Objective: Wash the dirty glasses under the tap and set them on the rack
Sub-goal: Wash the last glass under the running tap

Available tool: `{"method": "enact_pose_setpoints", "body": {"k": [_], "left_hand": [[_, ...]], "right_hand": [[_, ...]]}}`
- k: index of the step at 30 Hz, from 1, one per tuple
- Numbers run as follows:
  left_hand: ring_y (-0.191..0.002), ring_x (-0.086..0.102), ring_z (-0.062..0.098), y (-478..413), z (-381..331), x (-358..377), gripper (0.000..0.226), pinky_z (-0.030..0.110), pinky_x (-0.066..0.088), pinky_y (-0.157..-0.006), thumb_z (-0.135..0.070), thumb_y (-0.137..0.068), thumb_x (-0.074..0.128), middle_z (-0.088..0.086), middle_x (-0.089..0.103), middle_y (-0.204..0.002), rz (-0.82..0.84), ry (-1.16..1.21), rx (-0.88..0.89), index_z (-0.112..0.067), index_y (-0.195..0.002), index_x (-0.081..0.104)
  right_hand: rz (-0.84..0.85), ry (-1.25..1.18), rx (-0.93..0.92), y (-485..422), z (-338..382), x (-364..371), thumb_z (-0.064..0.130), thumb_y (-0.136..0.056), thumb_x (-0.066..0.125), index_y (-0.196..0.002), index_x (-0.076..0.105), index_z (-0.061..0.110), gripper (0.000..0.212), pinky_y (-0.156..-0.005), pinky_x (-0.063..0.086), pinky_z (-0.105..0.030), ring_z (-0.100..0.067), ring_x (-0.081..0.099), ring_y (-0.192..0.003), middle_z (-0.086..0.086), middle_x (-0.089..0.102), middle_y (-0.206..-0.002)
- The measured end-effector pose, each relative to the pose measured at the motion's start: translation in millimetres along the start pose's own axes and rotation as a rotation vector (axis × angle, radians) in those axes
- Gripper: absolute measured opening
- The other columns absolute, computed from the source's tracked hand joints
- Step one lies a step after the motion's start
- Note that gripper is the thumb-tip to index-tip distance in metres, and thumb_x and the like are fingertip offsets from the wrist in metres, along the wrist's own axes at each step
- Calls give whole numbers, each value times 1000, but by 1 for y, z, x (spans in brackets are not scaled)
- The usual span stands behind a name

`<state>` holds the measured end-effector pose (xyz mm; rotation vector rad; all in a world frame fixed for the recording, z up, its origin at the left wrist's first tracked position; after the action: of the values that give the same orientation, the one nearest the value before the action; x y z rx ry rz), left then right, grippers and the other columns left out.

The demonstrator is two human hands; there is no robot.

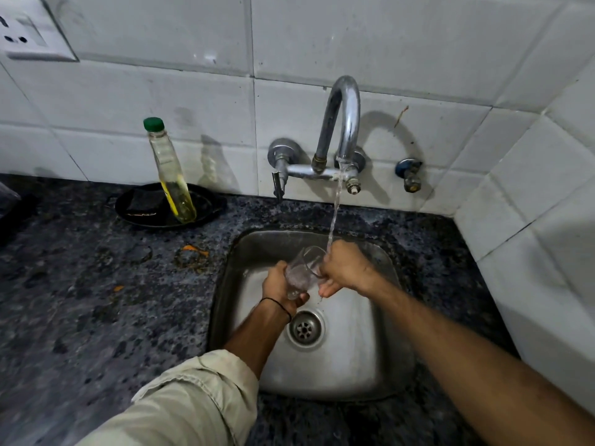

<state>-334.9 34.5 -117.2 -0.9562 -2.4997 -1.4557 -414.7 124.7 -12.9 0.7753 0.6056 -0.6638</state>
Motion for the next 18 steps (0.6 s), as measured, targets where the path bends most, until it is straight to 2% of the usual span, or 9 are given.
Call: {"method": "enact_pose_setpoints", "body": {"k": [2,6,8,10,11,13,15,16,18], "left_hand": [[-50,48,19,0,2,3,27,15,34,-36,-32,-91,42,9,56,-71,83,-121,-48,-11,-95,59],[-46,59,15,11,4,13,29,17,39,-37,-26,-99,40,7,61,-68,280,-423,-110,-11,-84,60],[-46,61,8,13,5,14,26,20,46,-39,-20,-104,36,2,63,-68,313,-446,-106,-18,-85,54],[-42,59,7,12,8,13,27,21,47,-39,-23,-105,34,-5,63,-55,299,-414,-106,-20,-84,50],[-42,58,9,12,8,12,28,21,45,-37,-25,-104,36,-5,62,-52,281,-412,-99,-19,-83,52],[-43,54,16,14,11,14,30,17,37,-34,-31,-96,44,3,60,-58,264,-317,-157,-13,-77,60],[-45,48,17,10,10,16,29,15,30,-34,-31,-91,46,6,55,-63,234,-214,-150,-10,-77,61],[-47,47,17,7,9,15,27,15,30,-35,-30,-89,46,6,54,-65,182,-190,-104,-10,-80,61],[-50,49,19,4,6,13,22,17,35,-39,-31,-81,49,7,56,-68,57,-129,-25,-12,-84,60]], "right_hand": [[-31,342,-260,3,10,-9,4,-92,57,-86,66,7,11,-75,59,-38,-30,73,-84,-17,74,-90],[153,1006,-796,29,30,1,20,-97,53,-124,59,18,27,-80,51,-37,-27,63,-102,-8,64,-113],[135,1121,-991,41,33,7,16,-98,55,-126,58,16,28,-77,51,-39,-27,63,-103,-8,64,-116],[76,1062,-1031,44,30,8,11,-95,57,-126,59,13,31,-77,51,-40,-28,62,-103,-10,63,-116],[38,991,-966,42,27,6,11,-94,58,-125,60,15,31,-79,51,-39,-27,62,-103,-9,63,-116],[-38,667,-664,34,20,-4,9,-90,59,-111,68,16,24,-80,54,-36,-24,65,-95,-7,68,-104],[-86,242,-306,23,5,-9,9,-90,64,-87,72,15,11,-66,59,-34,-19,70,-70,-4,70,-80],[-99,28,-142,19,-3,-8,9,-90,66,-79,72,12,13,-54,59,-32,-17,70,-57,-4,70,-70],[-95,-353,139,19,-17,2,8,-93,63,-83,71,1,16,-48,60,-35,-22,67,-45,-11,70,-64]]}}
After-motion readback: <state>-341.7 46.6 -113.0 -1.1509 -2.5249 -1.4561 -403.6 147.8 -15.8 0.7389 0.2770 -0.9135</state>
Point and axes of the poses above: each hand's wrist, its own y-axis away from the middle knuckle, its own x-axis out of the palm, z = x × y, the point moved 4 cm from there along -y, towards the middle knuckle
